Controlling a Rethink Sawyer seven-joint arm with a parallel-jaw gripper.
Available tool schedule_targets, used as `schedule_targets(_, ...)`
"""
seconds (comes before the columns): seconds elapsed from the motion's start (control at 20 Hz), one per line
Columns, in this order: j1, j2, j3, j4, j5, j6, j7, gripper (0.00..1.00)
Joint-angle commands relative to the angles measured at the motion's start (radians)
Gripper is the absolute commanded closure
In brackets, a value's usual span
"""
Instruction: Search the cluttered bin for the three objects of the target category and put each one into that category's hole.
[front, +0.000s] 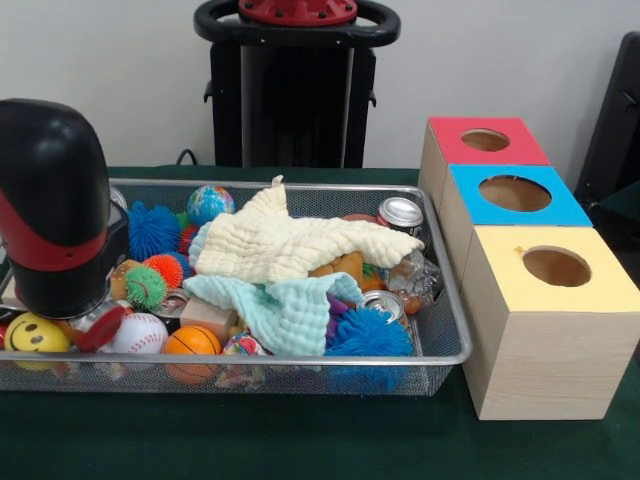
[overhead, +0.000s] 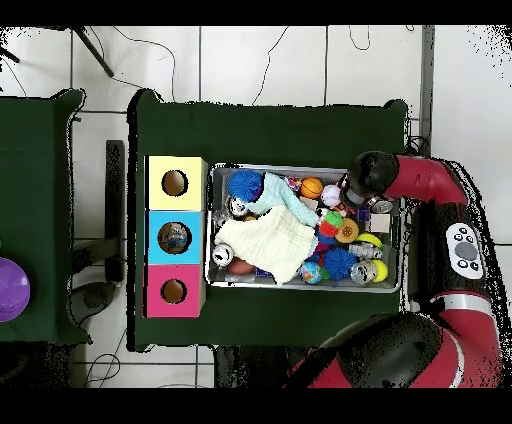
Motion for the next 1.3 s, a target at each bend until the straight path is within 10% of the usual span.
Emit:
schedule_targets(0.05, 0.043, 0.273, -0.031, -0.175, -0.177, -0.413, 0.071, 1.00)
schedule_targets(0.6, 0.044, 0.285, -0.051, -0.168, -0.128, -0.475, 0.059, 1.00)
schedule_targets(0.85, -0.078, 0.353, 0.068, -0.123, -0.147, -0.696, -0.190, 1.00)
schedule_targets(1.05, -0.245, 0.444, 0.270, -0.082, -0.303, -0.926, -0.448, 1.00)
schedule_targets(1.3, -0.239, 0.476, 0.266, -0.128, -0.498, -1.099, -0.303, 1.00)
